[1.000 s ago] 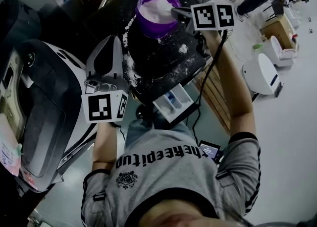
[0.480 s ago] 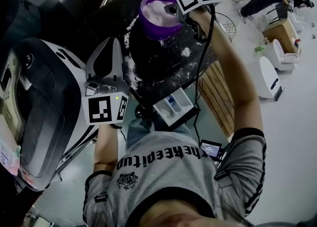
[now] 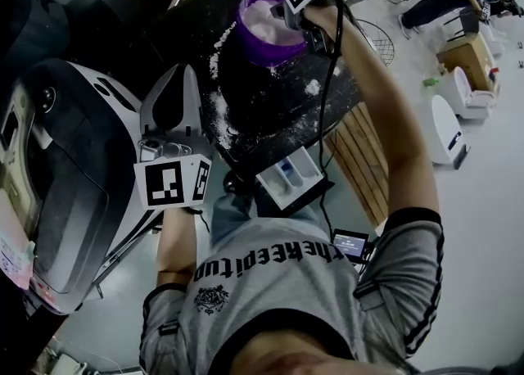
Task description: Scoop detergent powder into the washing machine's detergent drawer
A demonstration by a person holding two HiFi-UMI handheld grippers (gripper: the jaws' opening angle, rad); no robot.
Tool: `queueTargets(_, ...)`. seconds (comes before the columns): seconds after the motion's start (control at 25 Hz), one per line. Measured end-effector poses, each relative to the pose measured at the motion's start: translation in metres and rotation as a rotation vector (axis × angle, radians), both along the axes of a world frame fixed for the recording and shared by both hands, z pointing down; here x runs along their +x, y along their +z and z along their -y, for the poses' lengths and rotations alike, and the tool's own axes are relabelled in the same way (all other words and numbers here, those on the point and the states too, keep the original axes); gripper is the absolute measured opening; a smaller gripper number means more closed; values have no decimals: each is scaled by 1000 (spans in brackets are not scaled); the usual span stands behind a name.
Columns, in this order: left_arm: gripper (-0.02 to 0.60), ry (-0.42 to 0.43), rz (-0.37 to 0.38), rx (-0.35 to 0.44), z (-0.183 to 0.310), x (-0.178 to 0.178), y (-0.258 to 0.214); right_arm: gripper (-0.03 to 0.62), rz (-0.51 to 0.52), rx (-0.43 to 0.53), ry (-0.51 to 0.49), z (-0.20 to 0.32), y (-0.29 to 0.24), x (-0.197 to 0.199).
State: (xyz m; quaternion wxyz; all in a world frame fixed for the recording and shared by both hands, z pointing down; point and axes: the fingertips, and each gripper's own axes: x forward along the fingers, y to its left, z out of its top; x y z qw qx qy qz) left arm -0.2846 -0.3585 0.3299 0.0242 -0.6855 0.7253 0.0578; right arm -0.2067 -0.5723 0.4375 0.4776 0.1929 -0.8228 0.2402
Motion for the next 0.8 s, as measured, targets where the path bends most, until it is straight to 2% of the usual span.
queueTargets(0.56, 3, 3, -2, -5, 0, -2, 2, 6, 44, -120, -8, -18, 2, -12)
queueTargets(0.8, 3, -5, -2, -5, -3, -5, 0, 6, 118, -162, 23, -13, -3, -11)
